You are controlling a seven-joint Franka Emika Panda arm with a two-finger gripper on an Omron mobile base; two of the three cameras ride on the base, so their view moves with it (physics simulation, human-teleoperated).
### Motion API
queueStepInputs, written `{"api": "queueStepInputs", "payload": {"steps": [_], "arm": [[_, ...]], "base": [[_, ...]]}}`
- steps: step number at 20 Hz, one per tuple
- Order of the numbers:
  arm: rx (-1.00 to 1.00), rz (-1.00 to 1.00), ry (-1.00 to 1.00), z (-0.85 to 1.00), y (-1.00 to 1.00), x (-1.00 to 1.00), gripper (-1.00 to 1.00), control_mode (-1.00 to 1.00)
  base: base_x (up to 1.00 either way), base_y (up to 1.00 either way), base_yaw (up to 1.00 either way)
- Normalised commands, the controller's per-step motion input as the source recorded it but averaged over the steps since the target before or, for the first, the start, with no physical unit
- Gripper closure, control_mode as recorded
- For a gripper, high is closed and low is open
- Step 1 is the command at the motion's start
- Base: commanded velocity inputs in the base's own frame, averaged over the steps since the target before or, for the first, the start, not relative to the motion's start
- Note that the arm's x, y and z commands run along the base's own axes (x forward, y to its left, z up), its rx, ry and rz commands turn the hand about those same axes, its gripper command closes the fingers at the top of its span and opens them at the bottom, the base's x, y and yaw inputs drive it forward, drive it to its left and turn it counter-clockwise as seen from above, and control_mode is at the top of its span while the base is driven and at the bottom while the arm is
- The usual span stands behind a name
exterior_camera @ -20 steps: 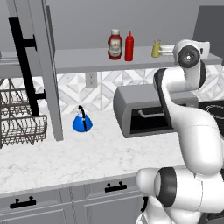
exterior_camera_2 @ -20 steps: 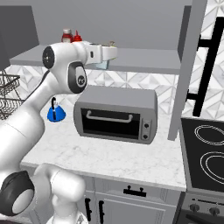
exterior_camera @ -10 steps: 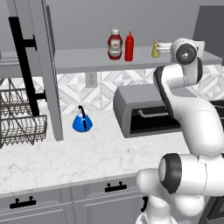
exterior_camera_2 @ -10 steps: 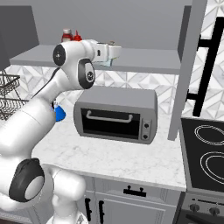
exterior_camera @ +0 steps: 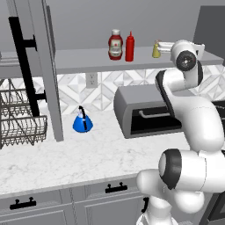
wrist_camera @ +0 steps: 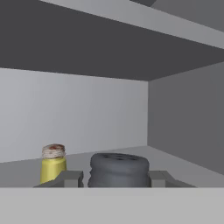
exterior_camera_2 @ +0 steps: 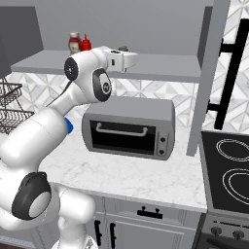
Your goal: Put the shaker and condiment bottle from the counter next to their counterparts in the cabinet.
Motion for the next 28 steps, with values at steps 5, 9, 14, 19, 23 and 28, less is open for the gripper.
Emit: {"api": "queueStepInputs", "payload": {"steps": [5, 9, 14, 19, 23, 28], "arm": [[0.00, 0.00, -0.01, 0.00, -0.01, 0.04, 1.00, -1.00], [0.00, 0.00, 0.00, -0.10, 0.00, 0.23, 1.00, -1.00], [0.00, 0.00, 0.00, 0.00, 0.00, 0.39, 1.00, -1.00], [-0.01, 0.03, 0.00, 0.00, -0.10, 0.24, 1.00, -1.00], [-0.01, 0.04, -0.01, -0.01, -0.17, 0.29, 1.00, -1.00], [0.00, 0.05, 0.00, 0.00, -0.15, 0.27, 1.00, -1.00]], "base": [[0.00, 0.00, 0.00], [0.00, 0.00, 0.00], [0.00, 0.00, 0.00], [0.00, 0.00, 0.00], [0.00, 0.00, 0.00], [0.00, 0.00, 0.00]]}}
